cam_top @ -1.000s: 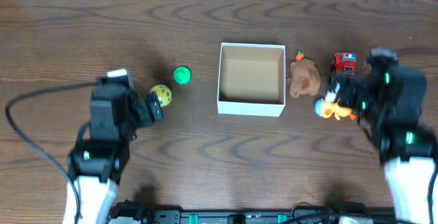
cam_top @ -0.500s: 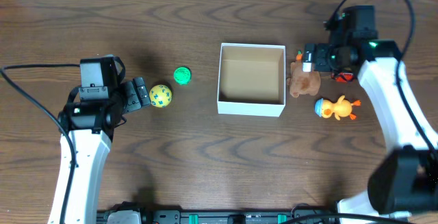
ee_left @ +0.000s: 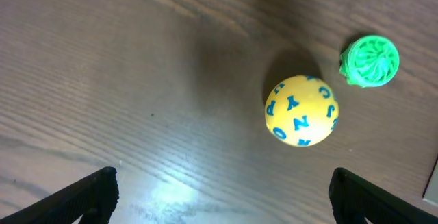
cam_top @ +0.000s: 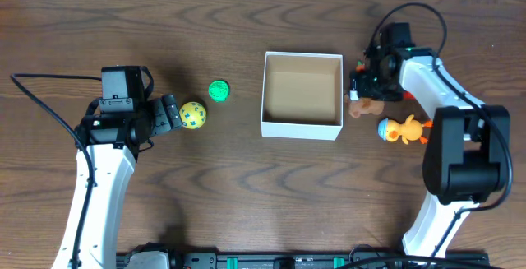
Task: Pack container
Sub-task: 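Grasp the brown plush bear with the right gripper, then lower the bear into the white box and open the right gripper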
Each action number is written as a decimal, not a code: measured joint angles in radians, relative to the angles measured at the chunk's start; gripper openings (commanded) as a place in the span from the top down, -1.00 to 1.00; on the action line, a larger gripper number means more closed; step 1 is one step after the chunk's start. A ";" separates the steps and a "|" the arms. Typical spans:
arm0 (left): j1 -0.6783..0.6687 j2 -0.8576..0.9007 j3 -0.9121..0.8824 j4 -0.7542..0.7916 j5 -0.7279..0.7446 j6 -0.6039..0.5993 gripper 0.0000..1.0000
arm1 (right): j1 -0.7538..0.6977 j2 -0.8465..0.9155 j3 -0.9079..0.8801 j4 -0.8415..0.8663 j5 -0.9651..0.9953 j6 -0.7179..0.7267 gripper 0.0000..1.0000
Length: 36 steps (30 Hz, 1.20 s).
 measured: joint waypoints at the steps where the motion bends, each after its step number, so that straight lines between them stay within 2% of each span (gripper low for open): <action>1: 0.000 0.001 0.000 -0.006 0.000 0.000 -0.96 | 0.001 0.001 0.000 0.002 0.000 -0.001 -0.20; 3: 0.000 0.001 0.000 -0.010 0.000 0.000 -0.96 | 0.002 0.000 0.001 0.004 0.000 -0.001 -0.03; 7: 0.000 0.001 0.000 -0.016 0.000 0.000 -0.96 | 0.002 -0.008 0.002 0.005 0.000 -0.004 0.42; 10: 0.000 0.002 0.000 -0.023 0.000 0.000 -0.96 | 0.005 -0.043 0.002 0.000 0.004 -0.003 0.59; 16: 0.000 0.002 0.000 -0.024 0.000 0.000 -0.96 | 0.050 -0.242 0.002 0.003 0.011 0.003 0.56; 23: 0.000 0.002 0.000 -0.026 0.000 0.000 -0.96 | 0.228 -0.447 0.016 0.053 0.007 0.082 0.52; 31: 0.000 0.002 0.000 -0.056 0.000 0.000 -0.96 | 0.385 -0.346 0.019 0.085 0.050 0.301 0.62; 36: 0.000 0.002 0.000 -0.062 0.000 0.000 -0.96 | 0.449 -0.192 0.019 0.171 0.066 0.404 0.47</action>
